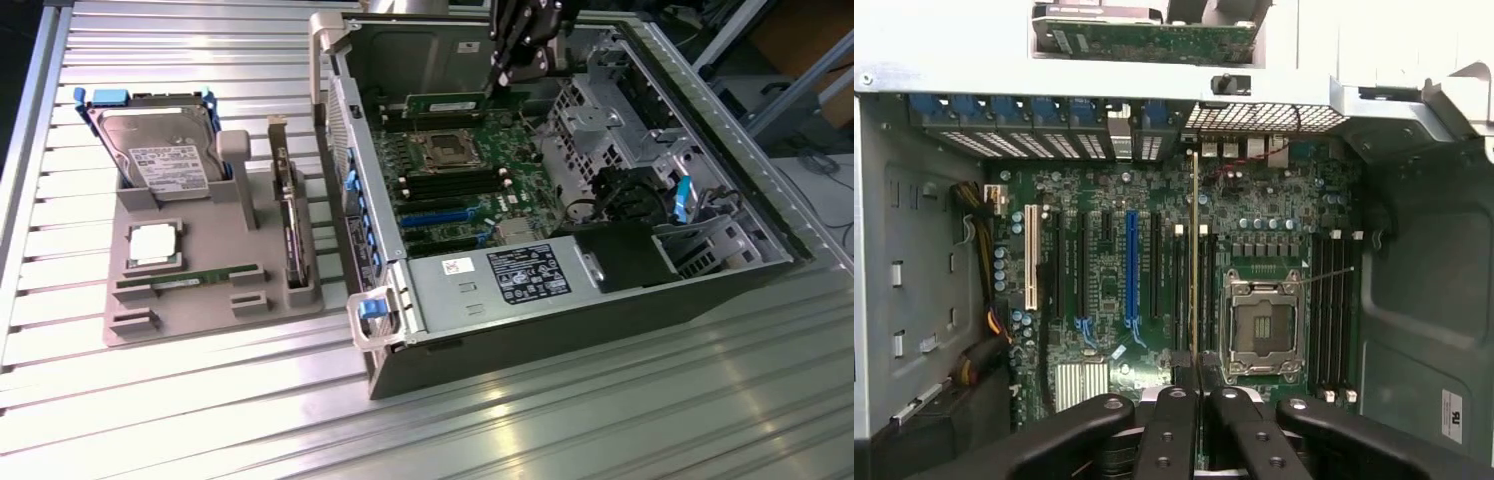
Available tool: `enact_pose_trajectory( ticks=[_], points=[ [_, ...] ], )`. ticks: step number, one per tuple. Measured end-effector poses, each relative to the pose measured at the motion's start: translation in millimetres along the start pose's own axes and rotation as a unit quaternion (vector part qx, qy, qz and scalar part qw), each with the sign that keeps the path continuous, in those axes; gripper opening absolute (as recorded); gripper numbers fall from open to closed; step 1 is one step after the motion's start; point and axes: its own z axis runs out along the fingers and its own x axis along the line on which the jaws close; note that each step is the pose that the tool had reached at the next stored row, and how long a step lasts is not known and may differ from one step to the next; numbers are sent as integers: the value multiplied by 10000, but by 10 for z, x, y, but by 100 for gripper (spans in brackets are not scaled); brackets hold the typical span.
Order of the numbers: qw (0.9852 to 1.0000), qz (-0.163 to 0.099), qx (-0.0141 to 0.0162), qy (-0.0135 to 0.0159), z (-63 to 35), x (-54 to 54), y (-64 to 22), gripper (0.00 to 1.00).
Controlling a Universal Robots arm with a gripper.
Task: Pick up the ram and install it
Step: 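Pick up the ram and move it above insertion slot, then insert the ram into the slot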
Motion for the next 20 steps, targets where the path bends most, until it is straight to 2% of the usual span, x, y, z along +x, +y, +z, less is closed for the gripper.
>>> enact_pose_trajectory(
  ticks=[3,6,20],
  points=[
    [10000,0,0,0,-1,1,-89,12],
    [10000,0,0,-1,-4,3,-245,12],
    [10000,0,0,0,-3,3,-258,12]
  ],
)
